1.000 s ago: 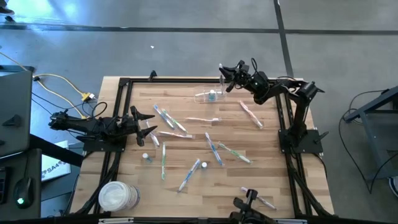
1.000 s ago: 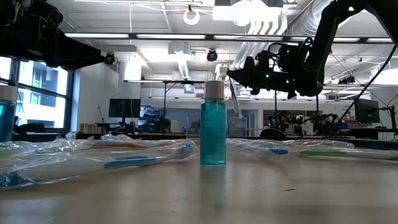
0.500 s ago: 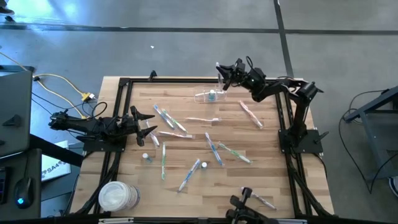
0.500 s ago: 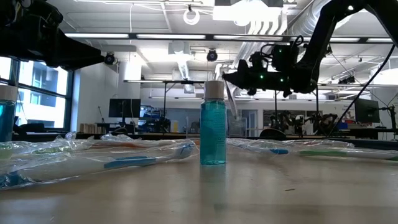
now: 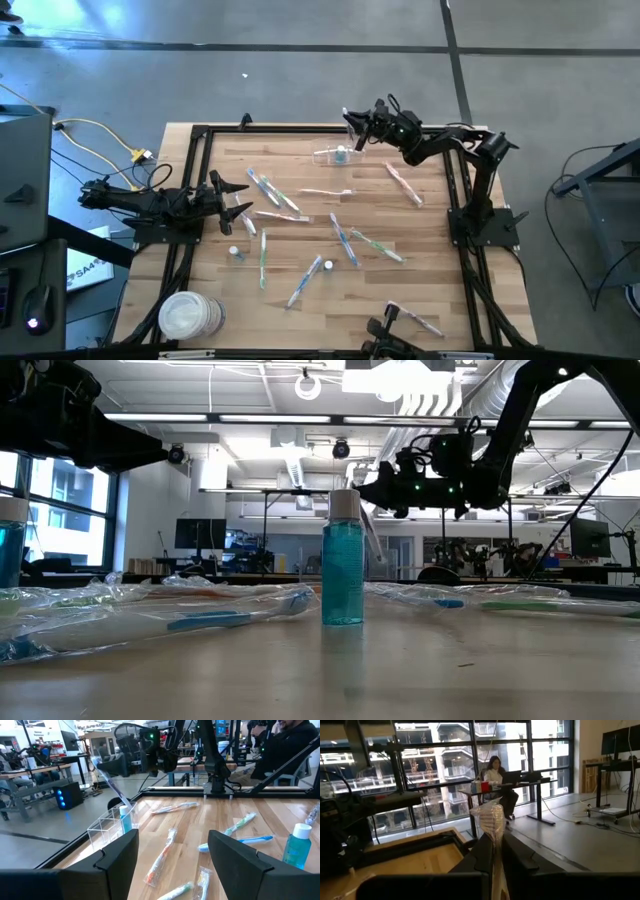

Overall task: Pick & Place toothbrushing station
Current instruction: Put the top right violet toothbrush into the transparent organizer

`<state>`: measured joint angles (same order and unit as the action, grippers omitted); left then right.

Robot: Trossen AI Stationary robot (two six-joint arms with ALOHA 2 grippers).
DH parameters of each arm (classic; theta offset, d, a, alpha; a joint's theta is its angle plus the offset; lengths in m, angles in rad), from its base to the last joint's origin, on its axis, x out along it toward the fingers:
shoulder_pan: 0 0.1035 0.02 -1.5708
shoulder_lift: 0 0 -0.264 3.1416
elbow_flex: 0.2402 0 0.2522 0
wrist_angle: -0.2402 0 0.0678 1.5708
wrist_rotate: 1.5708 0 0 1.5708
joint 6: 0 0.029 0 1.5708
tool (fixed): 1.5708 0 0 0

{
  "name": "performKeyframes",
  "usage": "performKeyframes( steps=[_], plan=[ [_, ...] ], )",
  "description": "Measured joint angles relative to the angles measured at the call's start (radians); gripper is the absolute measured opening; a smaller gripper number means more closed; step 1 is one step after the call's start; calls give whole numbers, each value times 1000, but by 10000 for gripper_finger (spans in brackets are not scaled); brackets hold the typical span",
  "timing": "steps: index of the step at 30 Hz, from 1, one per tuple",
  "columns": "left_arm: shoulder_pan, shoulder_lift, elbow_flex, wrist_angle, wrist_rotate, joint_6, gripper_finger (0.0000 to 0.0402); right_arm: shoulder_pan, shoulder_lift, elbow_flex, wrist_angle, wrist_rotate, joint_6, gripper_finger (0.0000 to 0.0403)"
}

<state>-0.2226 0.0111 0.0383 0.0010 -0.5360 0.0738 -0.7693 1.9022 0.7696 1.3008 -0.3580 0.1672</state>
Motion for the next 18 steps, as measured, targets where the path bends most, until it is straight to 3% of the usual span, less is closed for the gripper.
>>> performKeyframes(
  steps=[4,11,18],
  plan=[
    [0,0,0,-1,0,0,239,25,0,0,-30,19,44,16],
    [0,0,0,-1,0,0,239,92,0,0,-28,15,-16,16],
    [0,0,0,-2,1,0,239,110,0,0,-52,117,-66,16]
  ],
)
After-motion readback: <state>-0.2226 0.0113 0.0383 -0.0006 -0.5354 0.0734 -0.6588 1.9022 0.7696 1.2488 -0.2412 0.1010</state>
